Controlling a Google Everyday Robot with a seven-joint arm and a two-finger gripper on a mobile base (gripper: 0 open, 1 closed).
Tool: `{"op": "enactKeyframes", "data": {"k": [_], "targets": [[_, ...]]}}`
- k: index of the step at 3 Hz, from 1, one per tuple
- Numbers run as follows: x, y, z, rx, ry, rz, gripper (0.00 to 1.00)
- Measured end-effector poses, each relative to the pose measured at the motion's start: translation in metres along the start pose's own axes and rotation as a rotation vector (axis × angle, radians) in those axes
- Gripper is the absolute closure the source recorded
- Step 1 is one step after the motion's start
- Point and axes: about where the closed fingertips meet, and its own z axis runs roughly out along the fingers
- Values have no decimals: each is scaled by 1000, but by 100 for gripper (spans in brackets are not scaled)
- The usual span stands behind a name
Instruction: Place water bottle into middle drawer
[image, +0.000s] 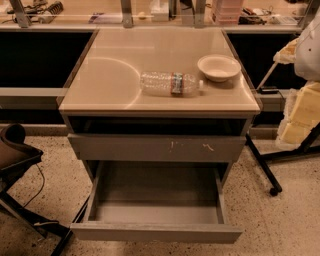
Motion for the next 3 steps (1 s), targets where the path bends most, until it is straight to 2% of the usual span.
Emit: {"op": "enactKeyframes", "data": {"k": [1,2,3], "targets": [[0,0,0,0,0,0,0],[-18,-26,16,-60,-54,-57,0],[-65,-69,65,-206,-134,-160,0]]}}
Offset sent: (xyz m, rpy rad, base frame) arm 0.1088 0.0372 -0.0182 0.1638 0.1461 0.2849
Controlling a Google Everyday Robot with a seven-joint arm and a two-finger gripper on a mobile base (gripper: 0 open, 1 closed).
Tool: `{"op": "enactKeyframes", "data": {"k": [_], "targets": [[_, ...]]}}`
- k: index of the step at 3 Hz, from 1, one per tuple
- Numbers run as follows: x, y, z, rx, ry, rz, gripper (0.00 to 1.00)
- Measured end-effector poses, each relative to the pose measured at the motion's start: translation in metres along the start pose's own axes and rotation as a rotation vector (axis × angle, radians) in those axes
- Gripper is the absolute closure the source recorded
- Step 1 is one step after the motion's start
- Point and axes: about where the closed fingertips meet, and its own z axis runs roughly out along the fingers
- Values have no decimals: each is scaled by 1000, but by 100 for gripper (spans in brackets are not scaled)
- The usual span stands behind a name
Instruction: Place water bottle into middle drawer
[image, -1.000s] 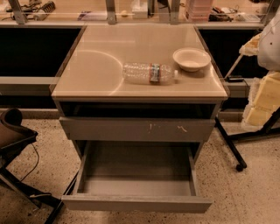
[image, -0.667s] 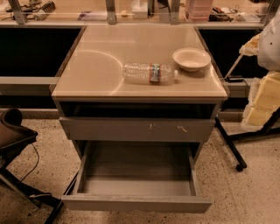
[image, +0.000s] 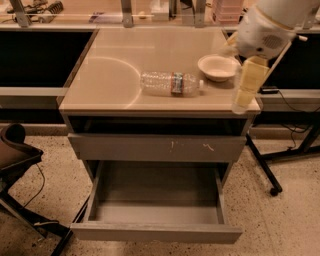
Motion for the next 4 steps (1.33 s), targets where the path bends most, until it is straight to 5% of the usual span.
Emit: {"op": "enactKeyframes", "data": {"k": [2,3,4], "targets": [[-92,-119,107,-120,-112,-100,0],[-98,-158,137,-95,-126,-79,0],[-107,-177,135,-32,-150,-85,0]]}}
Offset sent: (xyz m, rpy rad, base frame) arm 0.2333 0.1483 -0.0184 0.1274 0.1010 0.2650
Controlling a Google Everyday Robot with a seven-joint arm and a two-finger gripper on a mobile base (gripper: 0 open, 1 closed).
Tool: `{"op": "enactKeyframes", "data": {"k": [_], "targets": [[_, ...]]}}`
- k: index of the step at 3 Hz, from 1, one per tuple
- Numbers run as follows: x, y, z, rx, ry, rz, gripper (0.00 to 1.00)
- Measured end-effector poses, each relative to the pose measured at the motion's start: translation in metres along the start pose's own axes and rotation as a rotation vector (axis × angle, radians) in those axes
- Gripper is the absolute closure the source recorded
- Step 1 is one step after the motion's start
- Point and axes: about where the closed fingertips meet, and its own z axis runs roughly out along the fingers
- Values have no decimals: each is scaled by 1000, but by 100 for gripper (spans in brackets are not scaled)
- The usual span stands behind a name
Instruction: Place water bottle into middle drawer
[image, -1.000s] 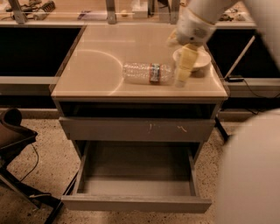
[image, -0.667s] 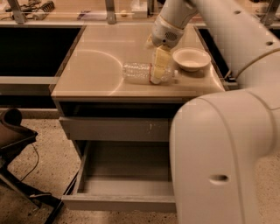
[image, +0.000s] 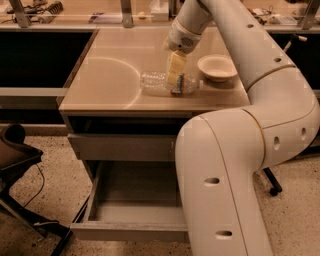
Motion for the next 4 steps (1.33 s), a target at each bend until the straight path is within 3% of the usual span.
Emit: {"op": "enactKeyframes", "data": {"k": [2,4], "targets": [[31,13,18,-6,-81,78,0],[35,19,34,-32,-82,91,0]]}}
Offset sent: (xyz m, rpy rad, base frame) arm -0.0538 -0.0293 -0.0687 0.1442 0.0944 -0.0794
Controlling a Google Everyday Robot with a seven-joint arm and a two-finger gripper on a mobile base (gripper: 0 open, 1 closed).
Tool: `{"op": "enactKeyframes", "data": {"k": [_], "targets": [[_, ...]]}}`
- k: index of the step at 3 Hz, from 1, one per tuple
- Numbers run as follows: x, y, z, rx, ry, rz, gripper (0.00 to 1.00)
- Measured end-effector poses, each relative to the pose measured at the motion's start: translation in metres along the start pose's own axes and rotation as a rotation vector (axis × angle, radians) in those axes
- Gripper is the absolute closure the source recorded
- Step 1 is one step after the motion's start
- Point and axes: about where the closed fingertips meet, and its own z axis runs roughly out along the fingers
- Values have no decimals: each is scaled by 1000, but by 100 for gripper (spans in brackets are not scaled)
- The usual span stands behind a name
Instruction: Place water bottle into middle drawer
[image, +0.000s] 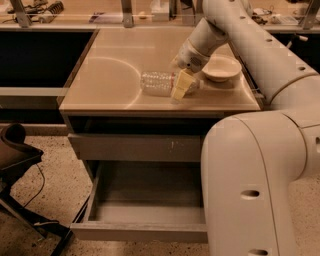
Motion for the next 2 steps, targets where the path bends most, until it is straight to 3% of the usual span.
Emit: {"op": "enactKeyframes", "data": {"k": [2], "targets": [[0,0,0,0,0,0,42]]}}
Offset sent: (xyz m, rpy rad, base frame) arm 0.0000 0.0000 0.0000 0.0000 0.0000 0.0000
